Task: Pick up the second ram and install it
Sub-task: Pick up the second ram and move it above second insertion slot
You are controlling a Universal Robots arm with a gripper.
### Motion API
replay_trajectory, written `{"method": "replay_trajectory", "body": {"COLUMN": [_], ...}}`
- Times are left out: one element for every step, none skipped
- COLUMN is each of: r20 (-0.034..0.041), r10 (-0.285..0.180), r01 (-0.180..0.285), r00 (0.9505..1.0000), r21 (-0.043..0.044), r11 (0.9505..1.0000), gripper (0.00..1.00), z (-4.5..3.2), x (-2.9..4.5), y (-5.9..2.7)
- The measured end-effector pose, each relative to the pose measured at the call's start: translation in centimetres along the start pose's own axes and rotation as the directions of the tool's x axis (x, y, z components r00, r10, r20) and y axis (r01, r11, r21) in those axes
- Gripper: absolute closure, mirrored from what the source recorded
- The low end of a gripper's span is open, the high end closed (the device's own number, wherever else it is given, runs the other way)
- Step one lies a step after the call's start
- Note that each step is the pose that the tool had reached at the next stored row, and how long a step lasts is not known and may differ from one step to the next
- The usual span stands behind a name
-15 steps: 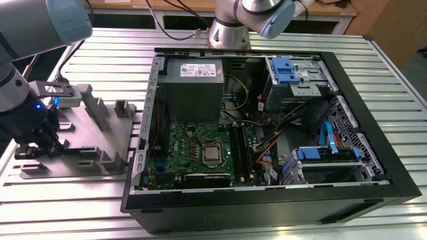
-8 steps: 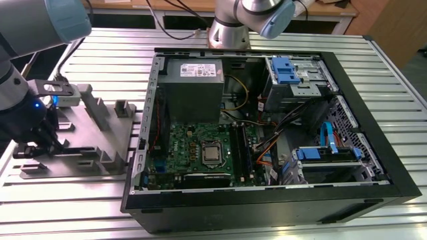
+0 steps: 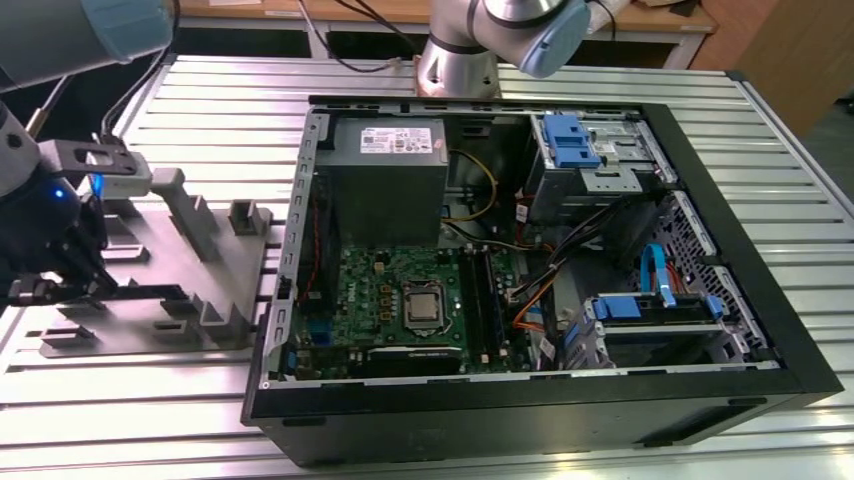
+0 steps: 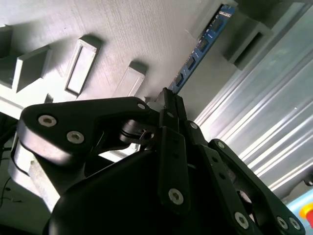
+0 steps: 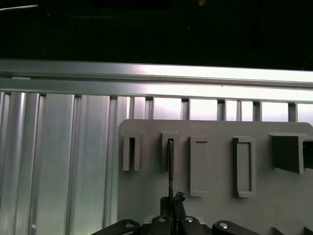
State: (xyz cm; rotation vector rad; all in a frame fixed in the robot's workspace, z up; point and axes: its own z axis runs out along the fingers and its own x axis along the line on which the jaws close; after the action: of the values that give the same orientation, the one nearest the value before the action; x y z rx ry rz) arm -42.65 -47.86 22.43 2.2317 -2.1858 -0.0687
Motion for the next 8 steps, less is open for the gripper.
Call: {"method": "replay_trajectory", "body": {"r20": [0.0,-0.0001,-0.0001,0.0,0.0,0.0,0.0,0.0], "r10": [0.0,0.0,0.0,0.0,0.0,0.0,0.0,0.0], "r01": [0.0,0.0,0.0,0.0,0.0,0.0,0.0,0.0], "r00": [1.0,1.0,1.0,1.0,1.0,1.0,1.0,1.0], "r21": [0.0,-0.0001,-0.0001,0.0,0.0,-0.0001,0.0,0.0001], "r11": [1.0,1.0,1.0,1.0,1.0,1.0,1.0,1.0], "gripper": [0.87,0.87,0.87,0.87,0.87,0.87,0.87,0.87], "z": [-0.31,-0.64,-0.92,-1.2,-1.54,-1.88,-2.24,-2.57], "x": [-0.01,-0.01,-0.02,-0.02,-0.03,-0.04,-0.04,-0.05], "y": [0.01,0.03,0.04,0.05,0.07,0.08,0.09,0.11]}}
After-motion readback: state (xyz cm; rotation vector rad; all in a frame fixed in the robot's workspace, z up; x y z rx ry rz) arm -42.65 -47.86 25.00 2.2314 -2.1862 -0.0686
